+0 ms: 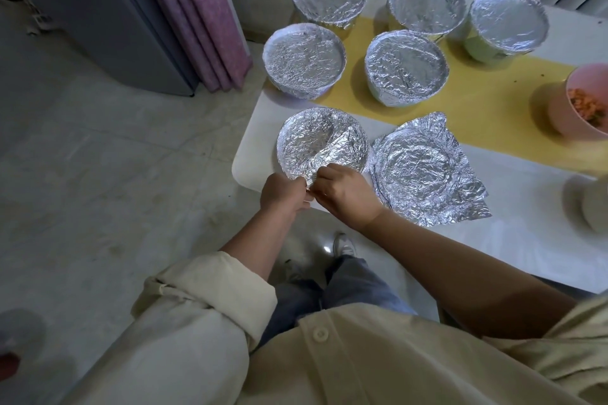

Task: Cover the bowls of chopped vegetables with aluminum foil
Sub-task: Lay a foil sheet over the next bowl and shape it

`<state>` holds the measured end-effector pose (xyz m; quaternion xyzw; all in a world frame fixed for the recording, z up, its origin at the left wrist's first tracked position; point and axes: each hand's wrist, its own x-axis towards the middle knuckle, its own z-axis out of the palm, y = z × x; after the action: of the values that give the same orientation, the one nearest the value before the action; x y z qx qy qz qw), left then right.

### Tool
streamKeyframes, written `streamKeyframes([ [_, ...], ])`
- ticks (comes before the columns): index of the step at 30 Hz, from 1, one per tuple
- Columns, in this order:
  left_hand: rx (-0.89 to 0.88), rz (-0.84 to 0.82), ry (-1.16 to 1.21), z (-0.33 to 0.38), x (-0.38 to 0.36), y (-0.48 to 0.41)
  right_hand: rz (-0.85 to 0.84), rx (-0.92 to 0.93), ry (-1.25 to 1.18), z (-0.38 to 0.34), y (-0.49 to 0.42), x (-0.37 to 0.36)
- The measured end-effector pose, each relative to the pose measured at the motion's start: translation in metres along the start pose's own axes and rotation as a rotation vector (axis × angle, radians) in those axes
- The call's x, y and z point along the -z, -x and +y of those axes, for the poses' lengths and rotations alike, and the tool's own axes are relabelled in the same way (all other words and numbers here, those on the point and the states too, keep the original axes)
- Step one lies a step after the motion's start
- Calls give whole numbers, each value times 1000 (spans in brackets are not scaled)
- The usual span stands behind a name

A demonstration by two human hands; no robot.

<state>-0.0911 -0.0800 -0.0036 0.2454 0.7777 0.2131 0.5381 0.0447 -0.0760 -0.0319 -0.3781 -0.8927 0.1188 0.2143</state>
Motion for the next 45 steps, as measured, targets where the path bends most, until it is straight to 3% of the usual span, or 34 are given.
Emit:
streamKeyframes([
  [15, -71, -3, -123, 4, 14, -15, -2, -27, 31, 5, 11, 10],
  [21, -51, 27, -84, 3, 14, -9, -2, 47, 78, 5, 4, 7],
  [27, 41, -63, 66, -5, -2, -1, -8, 60, 72, 2, 1, 3],
  [31, 19, -46, 69, -3, -3, -4, -20, 47, 69, 2, 0, 4],
  [36, 101, -141, 93, 2, -2, 5, -15, 39, 49, 1, -2, 4],
  [45, 17, -135, 69, 7, 2, 0, -15, 3, -26, -1, -3, 3],
])
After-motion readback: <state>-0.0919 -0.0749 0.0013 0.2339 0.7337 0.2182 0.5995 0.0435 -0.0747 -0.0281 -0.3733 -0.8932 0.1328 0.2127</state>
